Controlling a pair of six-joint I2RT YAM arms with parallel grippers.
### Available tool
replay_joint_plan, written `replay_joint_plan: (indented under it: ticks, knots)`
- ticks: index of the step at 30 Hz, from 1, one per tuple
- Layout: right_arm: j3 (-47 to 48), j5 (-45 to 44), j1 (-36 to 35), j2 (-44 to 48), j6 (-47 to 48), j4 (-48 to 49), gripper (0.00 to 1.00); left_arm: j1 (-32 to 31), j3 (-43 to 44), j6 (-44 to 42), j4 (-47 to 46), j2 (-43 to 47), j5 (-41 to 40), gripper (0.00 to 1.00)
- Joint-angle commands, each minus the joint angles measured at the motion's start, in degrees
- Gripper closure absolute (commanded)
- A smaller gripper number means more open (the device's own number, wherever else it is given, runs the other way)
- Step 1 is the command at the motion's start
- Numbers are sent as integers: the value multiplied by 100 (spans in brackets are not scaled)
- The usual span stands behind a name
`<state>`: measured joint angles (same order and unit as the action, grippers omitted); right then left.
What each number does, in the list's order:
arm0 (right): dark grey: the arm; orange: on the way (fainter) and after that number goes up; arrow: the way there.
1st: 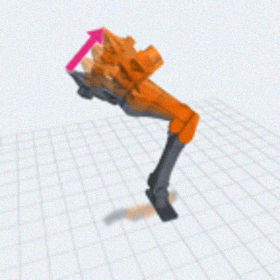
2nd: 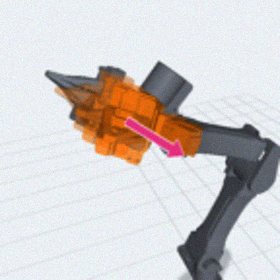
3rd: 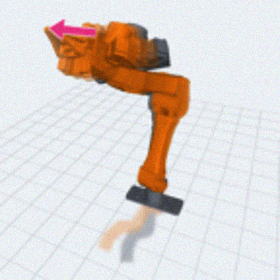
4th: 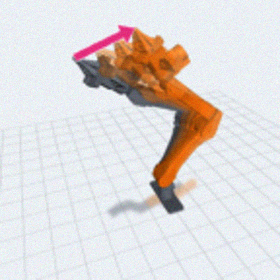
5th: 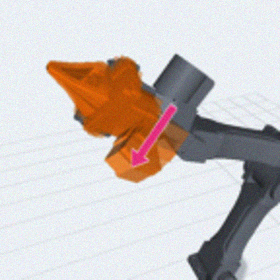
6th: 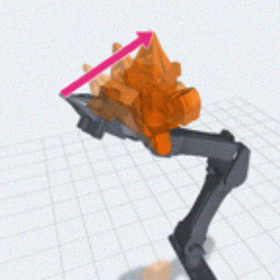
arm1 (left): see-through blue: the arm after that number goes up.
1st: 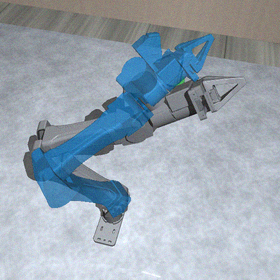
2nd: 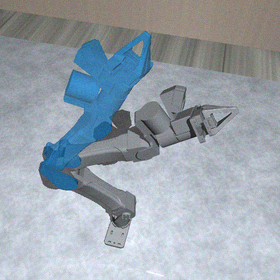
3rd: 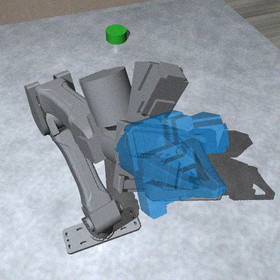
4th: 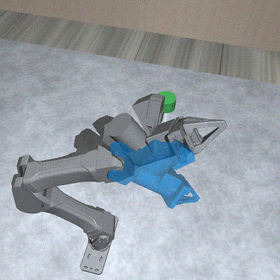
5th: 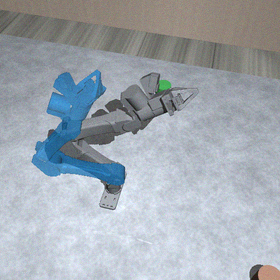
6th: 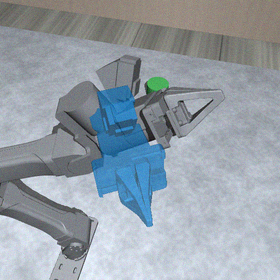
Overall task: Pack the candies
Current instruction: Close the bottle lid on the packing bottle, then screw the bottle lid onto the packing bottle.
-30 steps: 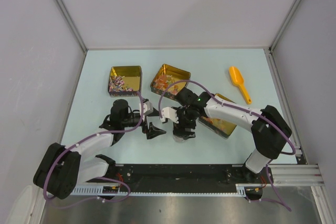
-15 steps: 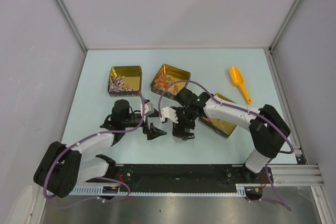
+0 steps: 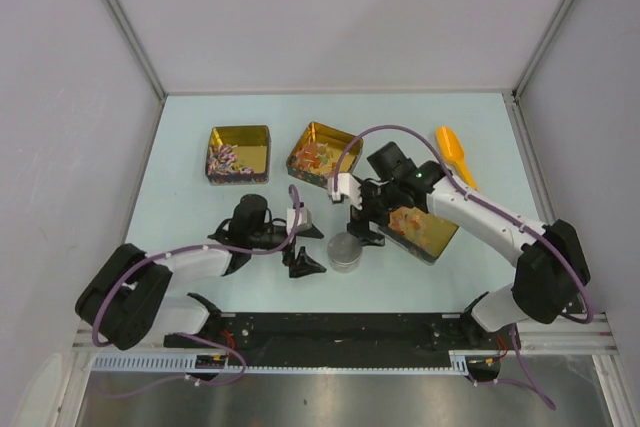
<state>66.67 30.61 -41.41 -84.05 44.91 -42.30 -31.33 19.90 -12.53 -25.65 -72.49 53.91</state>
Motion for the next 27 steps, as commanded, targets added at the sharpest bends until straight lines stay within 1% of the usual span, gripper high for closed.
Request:
replay_joint_plan:
  ticks: [1,6,7,11,12,17,19,20,23,25,27]
  knots:
    - [135,200,344,-225,-280,293,3,-285,426,-197,-546,-335,-257,0]
    - [135,252,431,-253,-377,310,4,-707,638,-135,-696,-775,-846,0]
    - [135,261,449,-217,-395,345,4,-760,647,-57,-774,-880,-1073,0]
    - [135,288,511,11,-456,390,3,-988,419,207,-1319,-1074,-1479,0]
    - [135,288,554,55,-456,390,3,-1006,357,269,-1450,-1100,-1532,0]
    - [135,384,687,327,-474,258,2,-1076,-284,383,-2846,-1294,-1480,0]
    - [135,384,713,354,-448,188,2,-1094,-320,531,-2989,-1294,-1375,0]
    - [135,393,704,346,-448,179,2,-1094,-433,568,-3329,-1303,-1296,0]
    - [135,428,713,258,-491,170,2,-1225,-426,428,-3298,-1452,-1295,0]
    - [118,402,722,170,-544,187,2,-1444,-452,192,-3376,-1601,-1584,0]
    - [91,358,766,65,-614,231,2,-1577,-461,129,-3595,-1742,-1787,0]
